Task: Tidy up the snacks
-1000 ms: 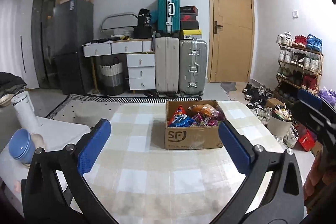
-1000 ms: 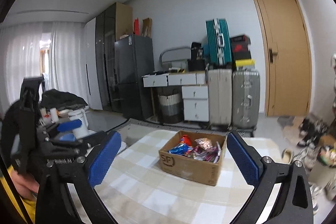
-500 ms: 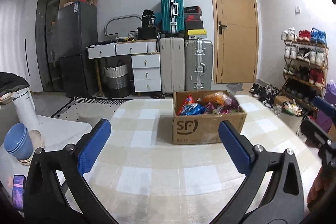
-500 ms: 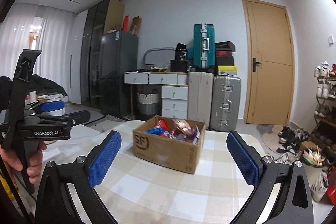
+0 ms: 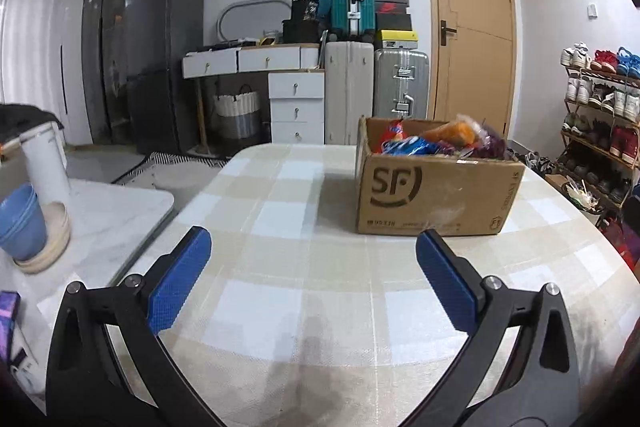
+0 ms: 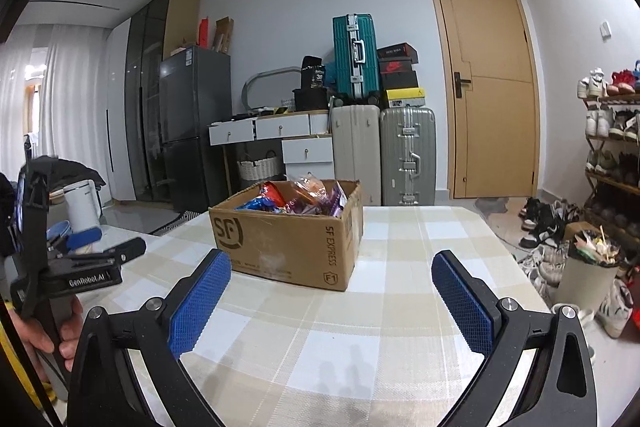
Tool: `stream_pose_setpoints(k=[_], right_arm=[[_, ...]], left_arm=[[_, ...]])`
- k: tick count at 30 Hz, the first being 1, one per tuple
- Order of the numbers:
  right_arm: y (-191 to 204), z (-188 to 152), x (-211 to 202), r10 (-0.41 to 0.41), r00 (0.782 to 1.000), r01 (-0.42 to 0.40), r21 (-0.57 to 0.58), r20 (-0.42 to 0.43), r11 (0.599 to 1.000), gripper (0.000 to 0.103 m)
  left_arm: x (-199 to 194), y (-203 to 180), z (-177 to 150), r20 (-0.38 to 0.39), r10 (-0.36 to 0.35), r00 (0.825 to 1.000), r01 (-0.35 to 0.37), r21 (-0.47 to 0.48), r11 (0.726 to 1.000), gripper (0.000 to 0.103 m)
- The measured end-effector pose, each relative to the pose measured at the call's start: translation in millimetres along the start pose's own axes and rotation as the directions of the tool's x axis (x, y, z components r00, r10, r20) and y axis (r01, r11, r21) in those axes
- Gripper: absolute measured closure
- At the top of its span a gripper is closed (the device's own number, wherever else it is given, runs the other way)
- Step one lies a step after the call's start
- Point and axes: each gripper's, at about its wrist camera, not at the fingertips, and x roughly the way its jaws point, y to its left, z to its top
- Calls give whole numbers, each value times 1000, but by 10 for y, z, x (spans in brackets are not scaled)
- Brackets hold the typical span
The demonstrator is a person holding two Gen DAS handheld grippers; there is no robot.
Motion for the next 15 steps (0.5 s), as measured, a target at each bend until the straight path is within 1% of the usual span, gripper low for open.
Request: stream_pose_setpoints(k=[3, 7, 15], right_arm=[[-24, -25, 25, -4, 1000, 4, 11, -4, 1000, 1], [-17, -40, 32, -17, 1000, 17, 5, 4, 1000, 1], [67, -70, 92, -15, 999, 14, -35, -28, 999, 1]], left_arm=[[82, 31, -38, -20, -5, 1000, 5, -10, 1000, 1], [106, 57, -49, -7, -5, 1000, 5, -24, 1000, 1], [208, -81, -87, 12, -5, 1000, 5, 11, 1000, 1]])
